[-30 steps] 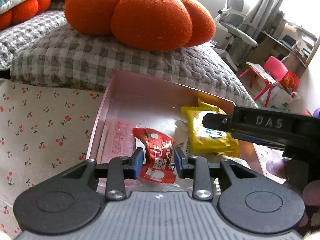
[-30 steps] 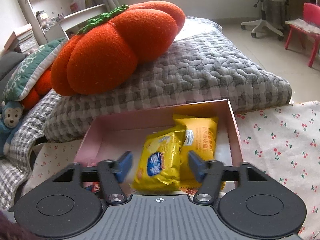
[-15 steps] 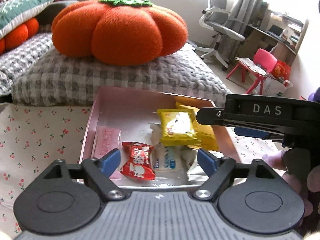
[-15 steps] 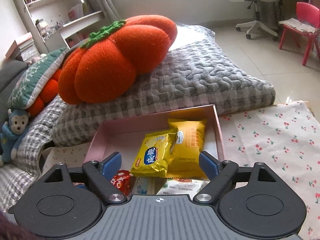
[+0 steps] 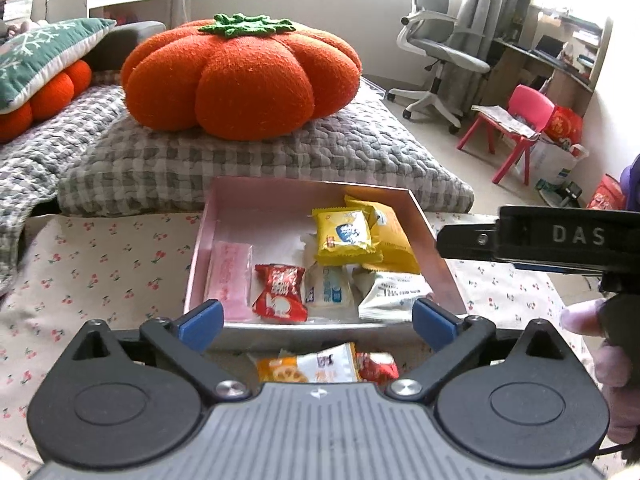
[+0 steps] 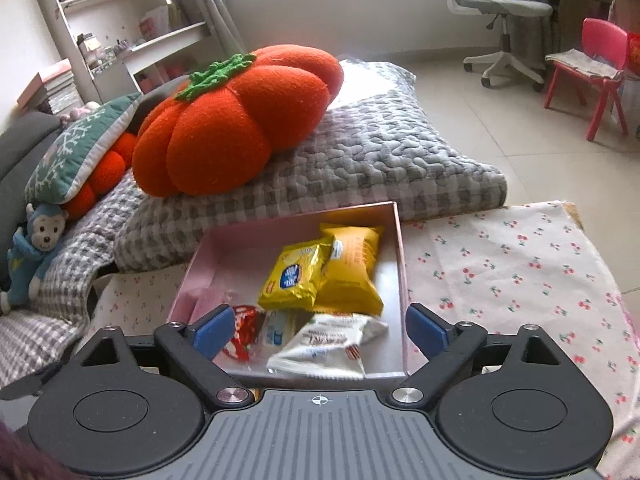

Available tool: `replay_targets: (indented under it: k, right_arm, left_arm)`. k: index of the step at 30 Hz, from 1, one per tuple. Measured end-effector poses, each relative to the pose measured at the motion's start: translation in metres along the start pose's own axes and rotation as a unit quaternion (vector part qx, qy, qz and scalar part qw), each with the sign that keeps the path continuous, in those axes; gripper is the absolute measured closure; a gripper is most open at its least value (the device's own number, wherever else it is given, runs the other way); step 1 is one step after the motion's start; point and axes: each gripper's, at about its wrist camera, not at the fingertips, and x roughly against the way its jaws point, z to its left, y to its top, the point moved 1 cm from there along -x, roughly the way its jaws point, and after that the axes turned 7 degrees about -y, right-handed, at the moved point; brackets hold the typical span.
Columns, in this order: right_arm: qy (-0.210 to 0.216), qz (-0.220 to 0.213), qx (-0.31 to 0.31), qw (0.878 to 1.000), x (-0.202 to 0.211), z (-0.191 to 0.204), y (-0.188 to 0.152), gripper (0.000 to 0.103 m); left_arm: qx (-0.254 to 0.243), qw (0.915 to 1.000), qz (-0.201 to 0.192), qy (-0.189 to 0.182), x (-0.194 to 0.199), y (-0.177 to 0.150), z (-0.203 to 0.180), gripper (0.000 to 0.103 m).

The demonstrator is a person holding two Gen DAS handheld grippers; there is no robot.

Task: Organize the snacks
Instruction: 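Withdraw both grippers from the box back over the snack pile, then grasp the orange lotus-chip bag with the left gripper while the right grasps the white wafer packet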

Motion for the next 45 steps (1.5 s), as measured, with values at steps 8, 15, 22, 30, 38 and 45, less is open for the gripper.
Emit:
replay_targets:
  k: [8,15,22,30,38,45]
  right_arm:
    - [-0.005,0.011,0.007,1.0,0.021,-0.004,-0.023,0.008]
    - [-0.011,0.017,0.035,0.999,0.034,-0.001,-0.048,0.007]
    - [-0.005,0.021,0.058,0.998,0.032,0.001,-0.078,0.006]
    - [0.006,0.024,0.128,0.991,0.027,0.01,-0.11,0.006]
    - [0.013,0.026,0.187,0.982,0.009,0.017,-0.126,0.006]
    - [0.013,0.047,0.204,0.978,-0.009,0.019,-0.136,0.006]
  left_arm:
    - [0.006,0.9995,0.022,0.021,0.016,-0.018,0.004,0.0]
    - [0.017,0.9982,0.044,0.037,0.028,-0.039,0.014,0.0]
    - [0.038,0.9972,0.052,0.039,0.027,-0.063,0.023,0.0]
    - [-0.022,0.9993,0.029,0.003,0.009,-0.084,0.025,0.0]
    - [-0.013,0.9983,0.036,-0.045,-0.016,-0.086,0.033,0.006]
    - [0.003,0.9966,0.063,-0.053,-0.03,-0.087,0.041,0.022]
